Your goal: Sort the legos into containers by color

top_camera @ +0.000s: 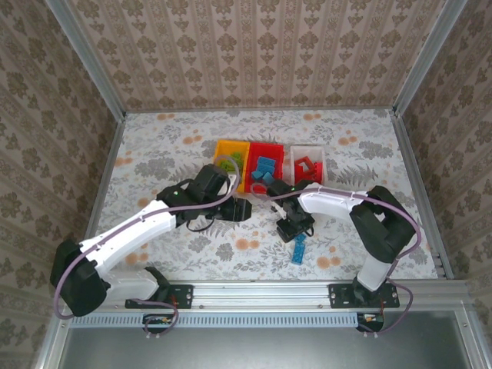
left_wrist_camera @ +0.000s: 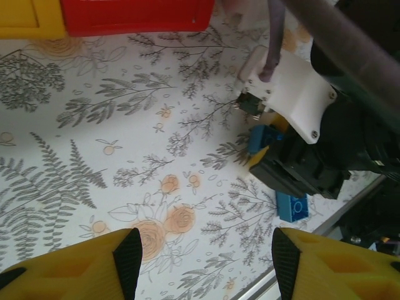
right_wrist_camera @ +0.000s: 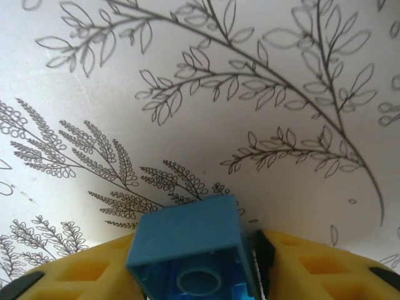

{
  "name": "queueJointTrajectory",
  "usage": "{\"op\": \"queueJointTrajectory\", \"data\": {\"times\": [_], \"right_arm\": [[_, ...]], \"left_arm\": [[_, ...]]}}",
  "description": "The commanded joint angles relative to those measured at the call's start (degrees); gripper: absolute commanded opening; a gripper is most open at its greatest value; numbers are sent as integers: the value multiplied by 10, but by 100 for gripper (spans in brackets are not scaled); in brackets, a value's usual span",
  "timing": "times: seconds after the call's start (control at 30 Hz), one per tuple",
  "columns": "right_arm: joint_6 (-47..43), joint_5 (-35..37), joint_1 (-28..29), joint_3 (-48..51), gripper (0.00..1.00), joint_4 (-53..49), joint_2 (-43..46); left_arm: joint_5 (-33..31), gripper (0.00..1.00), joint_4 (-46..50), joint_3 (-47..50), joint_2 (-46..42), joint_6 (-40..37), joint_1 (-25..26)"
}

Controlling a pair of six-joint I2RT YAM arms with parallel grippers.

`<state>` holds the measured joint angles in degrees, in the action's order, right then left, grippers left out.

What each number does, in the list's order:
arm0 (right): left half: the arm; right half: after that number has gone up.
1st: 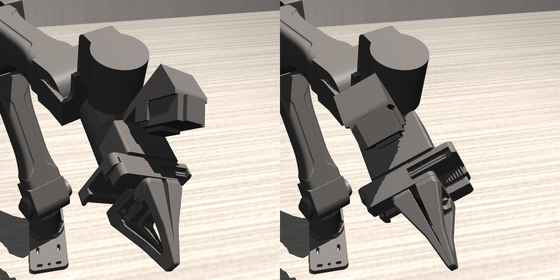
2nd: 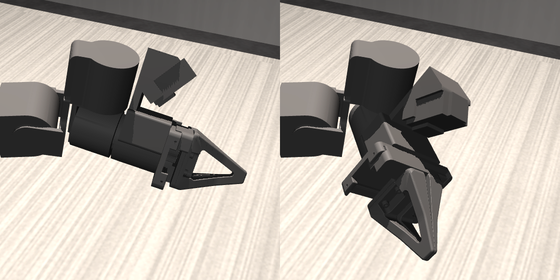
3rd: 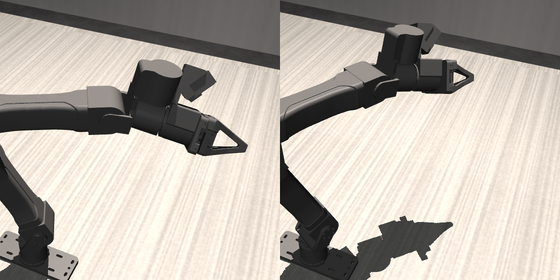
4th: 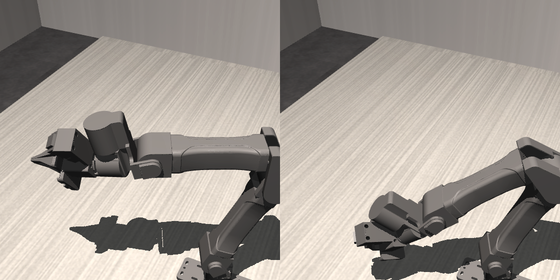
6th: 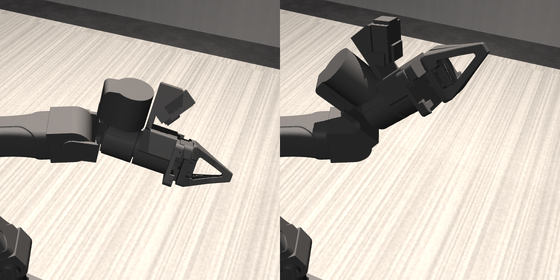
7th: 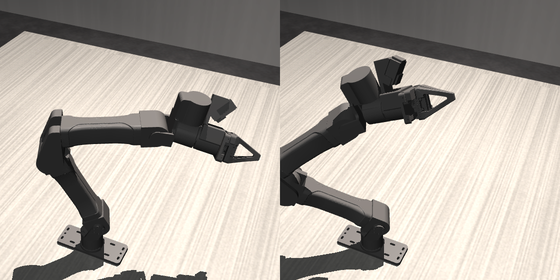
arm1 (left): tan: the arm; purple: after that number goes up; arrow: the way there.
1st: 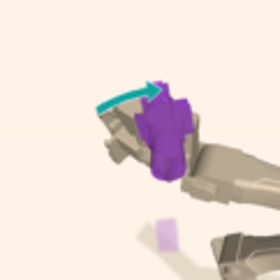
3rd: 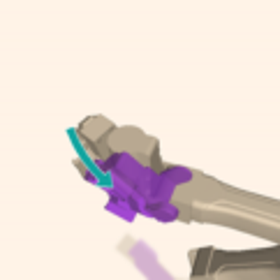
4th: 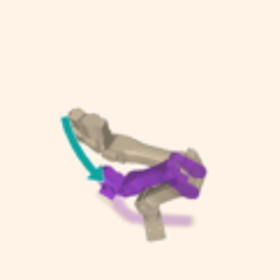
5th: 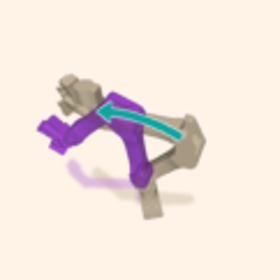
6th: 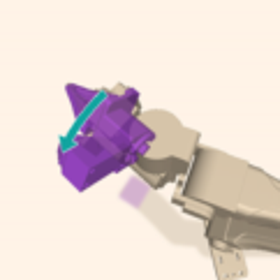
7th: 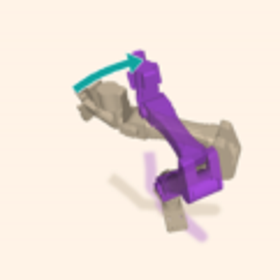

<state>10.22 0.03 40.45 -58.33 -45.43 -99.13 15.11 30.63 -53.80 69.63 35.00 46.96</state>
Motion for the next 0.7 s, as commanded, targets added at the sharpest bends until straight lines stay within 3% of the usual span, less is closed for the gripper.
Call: {"op": "queueJointTrajectory", "data": {"times": [0.0,0.23,0.4,0.67], "right_arm": [[-12,31,-3,-13,44,-9,-7],[-12,71,-27,-45,29,-2,48],[12,57,-53,-129,27,-4,80],[90,-11,-110,-292,27,44,-36]], "left_arm": [[32,61,-46,20,-23,22,1],[26,61,-90,26,-43,63,-22],[-23,64,-81,-14,-42,69,-36],[-33,65,-74,-60,-8,50,-49]]}}
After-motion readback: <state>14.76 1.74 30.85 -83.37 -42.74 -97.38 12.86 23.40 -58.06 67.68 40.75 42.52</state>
